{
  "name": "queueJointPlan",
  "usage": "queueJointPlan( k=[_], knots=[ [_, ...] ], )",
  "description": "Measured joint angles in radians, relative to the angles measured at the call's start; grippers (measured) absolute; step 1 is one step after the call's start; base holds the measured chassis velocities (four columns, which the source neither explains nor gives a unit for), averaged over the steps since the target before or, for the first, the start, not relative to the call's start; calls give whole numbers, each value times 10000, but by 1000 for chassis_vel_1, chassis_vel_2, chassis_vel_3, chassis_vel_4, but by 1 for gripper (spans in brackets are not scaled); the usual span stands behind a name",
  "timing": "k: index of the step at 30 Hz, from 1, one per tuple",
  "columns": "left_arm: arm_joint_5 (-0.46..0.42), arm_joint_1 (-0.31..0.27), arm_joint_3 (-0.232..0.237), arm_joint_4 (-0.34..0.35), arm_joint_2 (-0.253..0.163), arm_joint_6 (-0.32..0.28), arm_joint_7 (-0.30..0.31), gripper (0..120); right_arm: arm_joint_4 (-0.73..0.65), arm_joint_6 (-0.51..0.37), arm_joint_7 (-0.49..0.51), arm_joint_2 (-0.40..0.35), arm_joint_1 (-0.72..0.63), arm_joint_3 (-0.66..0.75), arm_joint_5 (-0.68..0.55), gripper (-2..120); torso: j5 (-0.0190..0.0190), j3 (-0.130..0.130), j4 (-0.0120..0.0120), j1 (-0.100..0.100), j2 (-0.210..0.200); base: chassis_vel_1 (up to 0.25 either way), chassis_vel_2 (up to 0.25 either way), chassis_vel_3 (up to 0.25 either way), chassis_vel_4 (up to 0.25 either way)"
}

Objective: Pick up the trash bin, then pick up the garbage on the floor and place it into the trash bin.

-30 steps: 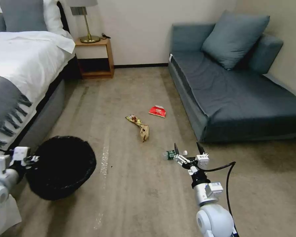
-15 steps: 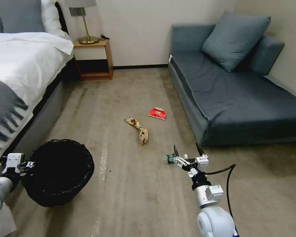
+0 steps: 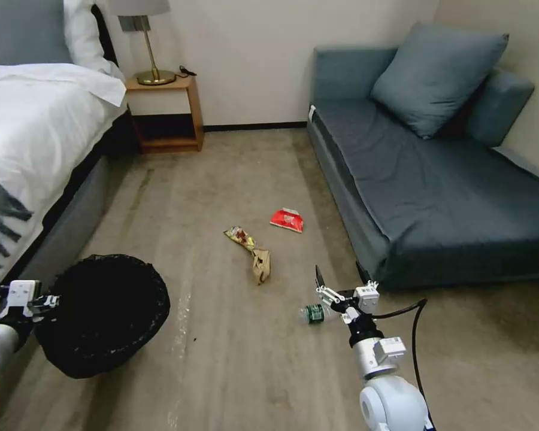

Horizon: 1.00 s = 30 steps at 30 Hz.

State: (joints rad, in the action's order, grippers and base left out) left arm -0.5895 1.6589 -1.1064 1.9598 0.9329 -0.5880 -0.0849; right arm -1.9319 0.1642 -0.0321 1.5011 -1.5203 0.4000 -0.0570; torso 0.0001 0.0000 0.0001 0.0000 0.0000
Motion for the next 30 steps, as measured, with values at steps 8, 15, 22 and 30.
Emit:
queueJointPlan(
  k=[8, 15, 22, 30],
  knots=[
    [65, -25, 51, -10, 79, -5, -25, 5, 44, 4, -55, -61, -40, -37, 53, 100, -1, 0, 0, 0, 0, -137, 151, 146, -156],
    [252, -37, -22, 46, 205, -7, -138, 5, 203, -14, -403, -262, -88, -96, 270, 100, 0, 0, -1, 0, 0, -145, 150, 143, -138],
    [662, 97, -61, 191, 445, -2, -275, 5, 1016, -18, -2288, -1549, -143, 87, 1499, 100, 1, 1, -2, 1, -1, -25, 32, 27, -39],
    [1011, 325, -101, 281, 745, 55, -446, 5, 3043, -275, -4995, -4341, 1170, -285, 2777, 100, 2, 0, 1, 0, 0, 0, 0, 0, 0]
  ],
)
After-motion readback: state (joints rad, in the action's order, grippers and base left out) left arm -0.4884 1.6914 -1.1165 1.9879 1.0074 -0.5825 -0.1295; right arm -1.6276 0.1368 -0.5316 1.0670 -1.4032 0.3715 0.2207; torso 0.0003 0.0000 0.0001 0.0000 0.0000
